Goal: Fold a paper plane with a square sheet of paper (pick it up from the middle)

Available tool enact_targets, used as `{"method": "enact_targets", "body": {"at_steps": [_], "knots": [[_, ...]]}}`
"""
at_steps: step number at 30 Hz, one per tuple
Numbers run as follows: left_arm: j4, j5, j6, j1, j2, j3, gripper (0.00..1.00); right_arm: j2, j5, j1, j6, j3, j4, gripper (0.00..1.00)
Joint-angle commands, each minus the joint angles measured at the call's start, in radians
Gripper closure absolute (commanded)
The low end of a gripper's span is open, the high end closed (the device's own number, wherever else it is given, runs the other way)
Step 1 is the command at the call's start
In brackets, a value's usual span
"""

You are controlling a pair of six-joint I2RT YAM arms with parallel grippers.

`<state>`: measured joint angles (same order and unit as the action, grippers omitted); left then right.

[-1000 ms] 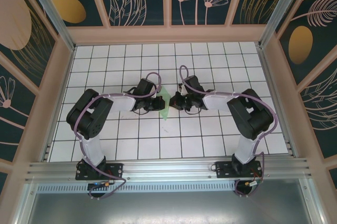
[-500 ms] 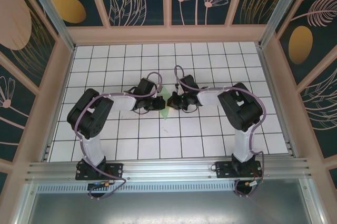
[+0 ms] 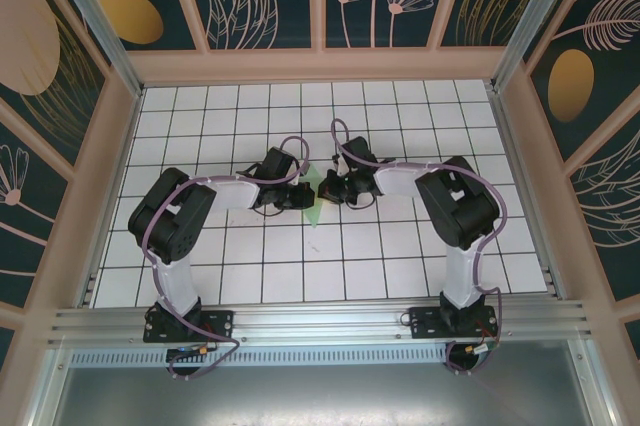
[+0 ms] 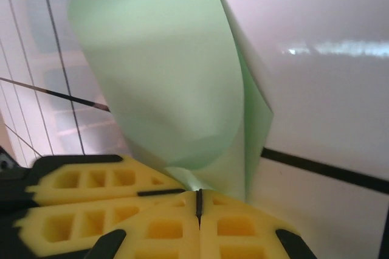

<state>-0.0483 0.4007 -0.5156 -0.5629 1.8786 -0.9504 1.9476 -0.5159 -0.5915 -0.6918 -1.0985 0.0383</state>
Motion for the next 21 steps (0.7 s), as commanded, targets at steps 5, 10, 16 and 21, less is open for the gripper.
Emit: {"method": "enact_targets", "body": {"at_steps": [5,10,16,21], "knots": [[0.076,-0.076,0.028,-0.001,0.048,-0.004,0.89,0.032,0.004,0.020,0.025,-0.030,0.018,0.94],[0.081,-0.077,0.033,-0.002,0.052,-0.004,0.89,0.071,0.048,0.032,0.030,-0.031,0.022,0.94],[0.097,-0.088,0.046,-0.002,0.057,0.005,0.89,0.092,0.061,0.039,0.036,-0.055,0.049,0.94],[0.115,-0.107,0.061,-0.002,0.066,0.013,0.90,0.093,0.120,0.039,0.040,-0.116,0.131,0.94]]}}
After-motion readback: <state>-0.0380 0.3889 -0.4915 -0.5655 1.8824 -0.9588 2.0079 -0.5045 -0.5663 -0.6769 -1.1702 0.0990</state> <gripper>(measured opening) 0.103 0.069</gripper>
